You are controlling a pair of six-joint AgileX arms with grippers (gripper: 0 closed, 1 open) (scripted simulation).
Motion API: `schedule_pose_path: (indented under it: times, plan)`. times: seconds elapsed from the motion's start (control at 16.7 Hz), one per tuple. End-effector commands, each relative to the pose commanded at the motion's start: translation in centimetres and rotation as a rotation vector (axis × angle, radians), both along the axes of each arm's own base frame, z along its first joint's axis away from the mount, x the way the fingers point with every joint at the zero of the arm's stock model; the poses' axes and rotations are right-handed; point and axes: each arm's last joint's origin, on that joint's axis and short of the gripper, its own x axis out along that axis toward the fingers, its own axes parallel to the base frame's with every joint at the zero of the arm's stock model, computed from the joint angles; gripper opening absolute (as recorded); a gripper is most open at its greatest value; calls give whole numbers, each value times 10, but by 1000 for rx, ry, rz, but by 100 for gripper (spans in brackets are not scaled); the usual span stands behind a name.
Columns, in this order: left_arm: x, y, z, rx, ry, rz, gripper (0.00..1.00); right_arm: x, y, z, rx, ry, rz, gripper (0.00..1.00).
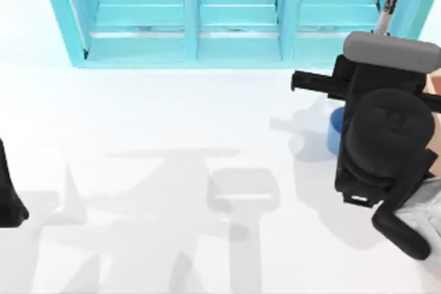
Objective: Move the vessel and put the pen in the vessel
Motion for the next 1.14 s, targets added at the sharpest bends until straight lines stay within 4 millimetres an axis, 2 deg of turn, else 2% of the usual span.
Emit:
schedule_pose_path:
  times: [0.78,1.14]
  plan:
    - [0,0,0,0,0,0,100,0,0,0,0,0,0,98]
    - [0,0,0,0,0,0,100,0,0,0,0,0,0,100]
